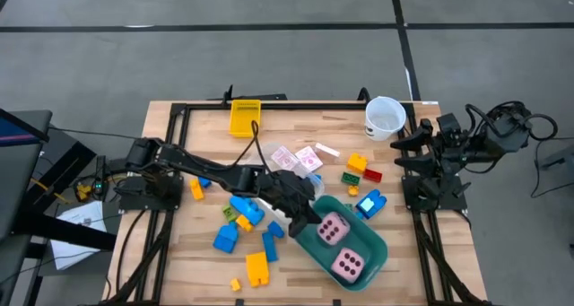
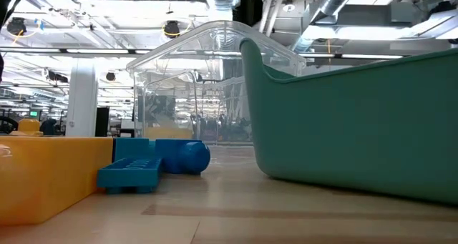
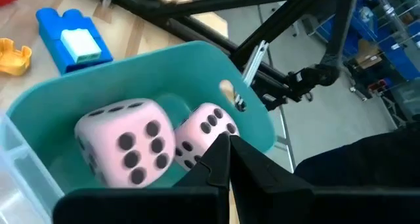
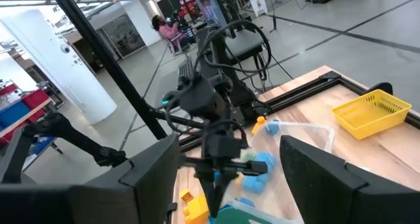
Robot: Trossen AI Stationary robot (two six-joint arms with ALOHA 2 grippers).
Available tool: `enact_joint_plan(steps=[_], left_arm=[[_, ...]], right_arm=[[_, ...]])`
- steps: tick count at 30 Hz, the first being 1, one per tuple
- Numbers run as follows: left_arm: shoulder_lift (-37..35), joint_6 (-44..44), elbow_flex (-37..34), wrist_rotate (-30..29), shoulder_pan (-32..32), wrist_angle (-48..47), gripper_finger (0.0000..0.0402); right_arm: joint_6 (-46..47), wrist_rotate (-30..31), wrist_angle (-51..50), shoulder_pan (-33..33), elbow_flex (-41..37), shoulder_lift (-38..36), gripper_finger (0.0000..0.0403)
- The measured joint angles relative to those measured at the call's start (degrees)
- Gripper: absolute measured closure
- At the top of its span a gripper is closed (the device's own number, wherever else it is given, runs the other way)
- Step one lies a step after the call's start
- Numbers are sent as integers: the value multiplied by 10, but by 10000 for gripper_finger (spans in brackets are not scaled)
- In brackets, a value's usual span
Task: Pick & Place Toys
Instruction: Put the blue game pieces into the transparent bin
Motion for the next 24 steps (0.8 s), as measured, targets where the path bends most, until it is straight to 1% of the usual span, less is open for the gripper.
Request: enact_joint_plan(steps=[6,9,18,24], left_arm=[[-45,30,0,-4,0,-21,401],[-74,43,0,-19,2,-42,401],[-171,60,-2,-79,2,-161,401],[-236,42,-2,-84,-6,-236,401]], right_arm=[[-6,17,0,0,0,0,148],[-6,24,0,0,0,0,148],[-6,37,2,0,0,0,148],[-6,48,6,0,0,1,148]])
